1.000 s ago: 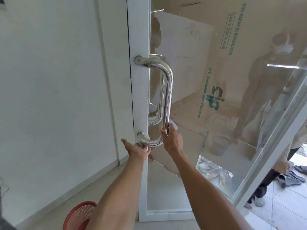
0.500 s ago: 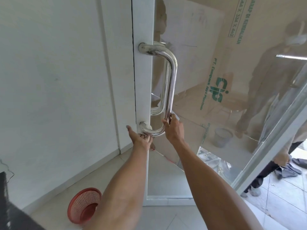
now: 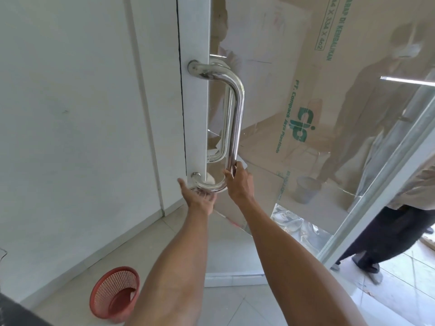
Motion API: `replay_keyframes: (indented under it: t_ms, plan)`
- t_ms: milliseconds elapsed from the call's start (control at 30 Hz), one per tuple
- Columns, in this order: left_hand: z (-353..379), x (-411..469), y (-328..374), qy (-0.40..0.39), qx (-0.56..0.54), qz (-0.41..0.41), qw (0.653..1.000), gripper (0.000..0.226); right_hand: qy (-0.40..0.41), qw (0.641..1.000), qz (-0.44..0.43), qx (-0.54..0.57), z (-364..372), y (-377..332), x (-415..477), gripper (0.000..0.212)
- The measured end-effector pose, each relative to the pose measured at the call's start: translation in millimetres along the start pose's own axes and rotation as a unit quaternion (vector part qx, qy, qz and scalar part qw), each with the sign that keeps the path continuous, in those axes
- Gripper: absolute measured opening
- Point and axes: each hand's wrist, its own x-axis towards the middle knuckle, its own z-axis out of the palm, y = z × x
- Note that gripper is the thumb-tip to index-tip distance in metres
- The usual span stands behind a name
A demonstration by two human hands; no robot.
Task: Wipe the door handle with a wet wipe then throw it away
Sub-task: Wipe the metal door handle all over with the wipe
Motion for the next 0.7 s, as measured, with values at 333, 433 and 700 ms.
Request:
replay_keyframes:
  t_ms: [333, 433, 700]
  plan:
    - [-17, -13, -34, 0.015, 0.7, 0.36, 0.617, 0.058, 0.006, 1.0, 0.009, 0.0, -1, -4, 3, 0.028]
    - [-31, -14, -45, -0.05, 0.8, 0.395, 0.449, 0.062, -0.012, 1.0, 0.016, 0.007, -2, -6, 4, 0.031]
    - [3, -34, -37, -0.151, 0.747, 0.36, 0.538, 0.062, -0.033, 0.998, 0.042, 0.044, -3, -6, 4, 0.023]
